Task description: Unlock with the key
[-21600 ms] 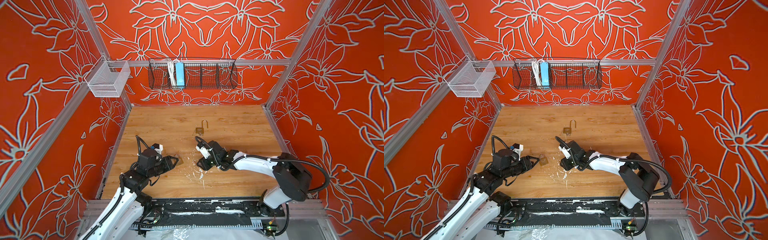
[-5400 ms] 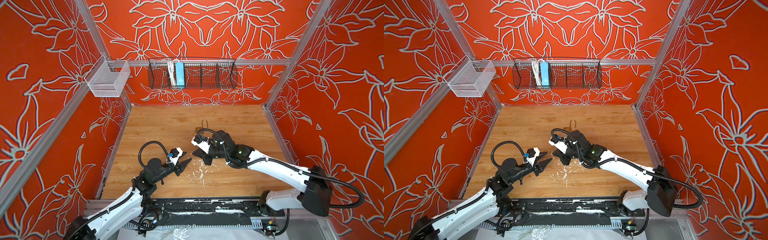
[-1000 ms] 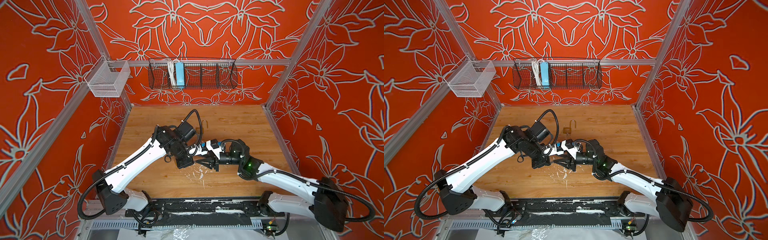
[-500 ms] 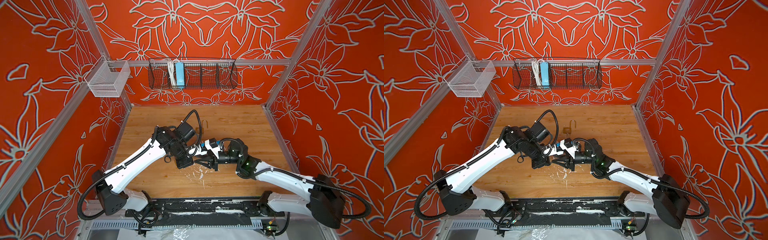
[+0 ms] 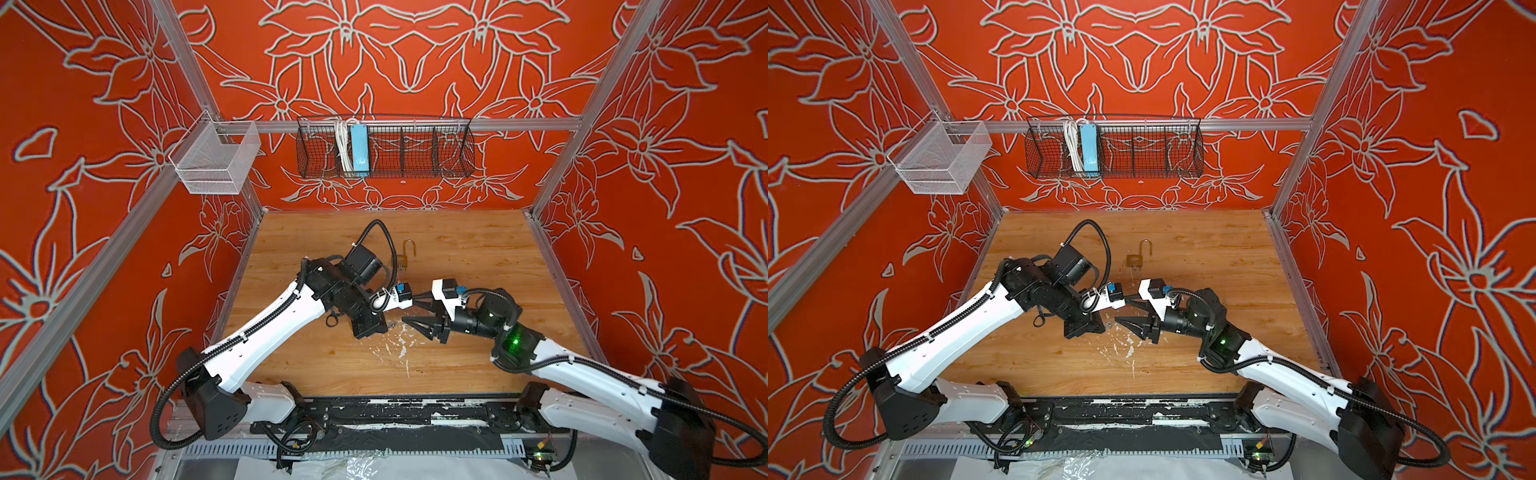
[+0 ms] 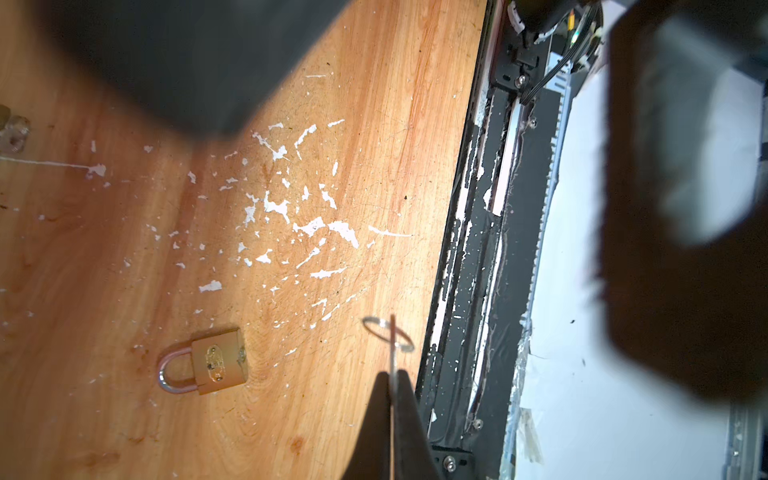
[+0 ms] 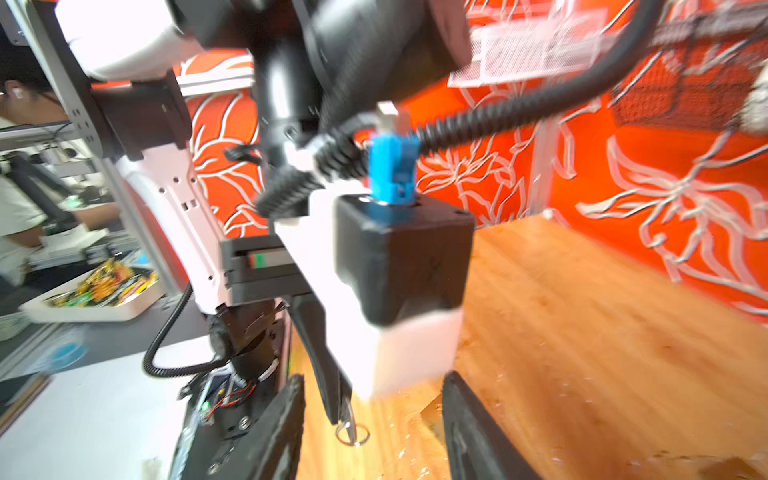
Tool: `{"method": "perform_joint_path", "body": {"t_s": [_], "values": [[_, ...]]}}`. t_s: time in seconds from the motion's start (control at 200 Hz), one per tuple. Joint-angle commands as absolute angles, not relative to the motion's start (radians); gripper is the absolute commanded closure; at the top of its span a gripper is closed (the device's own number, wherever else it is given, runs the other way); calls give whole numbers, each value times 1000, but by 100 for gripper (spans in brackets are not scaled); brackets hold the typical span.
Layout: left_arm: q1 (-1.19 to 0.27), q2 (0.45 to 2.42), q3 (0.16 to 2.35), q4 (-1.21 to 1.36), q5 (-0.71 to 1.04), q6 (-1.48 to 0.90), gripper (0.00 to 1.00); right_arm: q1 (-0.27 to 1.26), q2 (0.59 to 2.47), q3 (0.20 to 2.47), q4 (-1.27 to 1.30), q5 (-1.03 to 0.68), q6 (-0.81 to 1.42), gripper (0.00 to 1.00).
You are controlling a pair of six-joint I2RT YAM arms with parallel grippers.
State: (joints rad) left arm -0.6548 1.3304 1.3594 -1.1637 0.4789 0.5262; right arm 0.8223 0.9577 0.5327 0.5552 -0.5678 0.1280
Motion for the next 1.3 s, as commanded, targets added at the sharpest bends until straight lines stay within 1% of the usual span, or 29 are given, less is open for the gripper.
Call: {"method": "perform_joint_path", "body": {"t_s": [0.0, 0.055, 0.145, 0.28, 0.425, 0.54, 0.57, 0.686, 0.956, 1.136, 1.296], "values": [[-594, 1284, 1347, -1124, 653, 533, 100, 827, 930, 512, 548, -539, 102, 46], [-566, 1252, 1319, -1080, 739, 523, 100, 828, 934, 507, 537, -573, 103, 46], [-553, 1205, 1273, -1019, 822, 506, 100, 827, 950, 497, 553, -623, 123, 46], [-552, 1173, 1220, -981, 857, 485, 100, 828, 974, 470, 694, -638, 188, 46], [-551, 1168, 1192, -973, 858, 473, 100, 829, 1033, 507, 728, -678, 209, 50], [-551, 1175, 1195, -980, 841, 474, 100, 829, 1073, 537, 725, -720, 218, 61], [-551, 1178, 1195, -980, 835, 476, 100, 828, 1080, 547, 714, -735, 218, 62], [-551, 1189, 1203, -982, 823, 482, 100, 829, 1104, 562, 698, -765, 229, 61], [-552, 1210, 1206, -985, 796, 494, 100, 829, 1084, 540, 722, -752, 239, 61], [-552, 1201, 1209, -978, 753, 499, 100, 830, 1023, 529, 671, -684, 202, 60], [-549, 1188, 1191, -922, 710, 484, 100, 829, 1001, 520, 671, -668, 202, 60]]}}
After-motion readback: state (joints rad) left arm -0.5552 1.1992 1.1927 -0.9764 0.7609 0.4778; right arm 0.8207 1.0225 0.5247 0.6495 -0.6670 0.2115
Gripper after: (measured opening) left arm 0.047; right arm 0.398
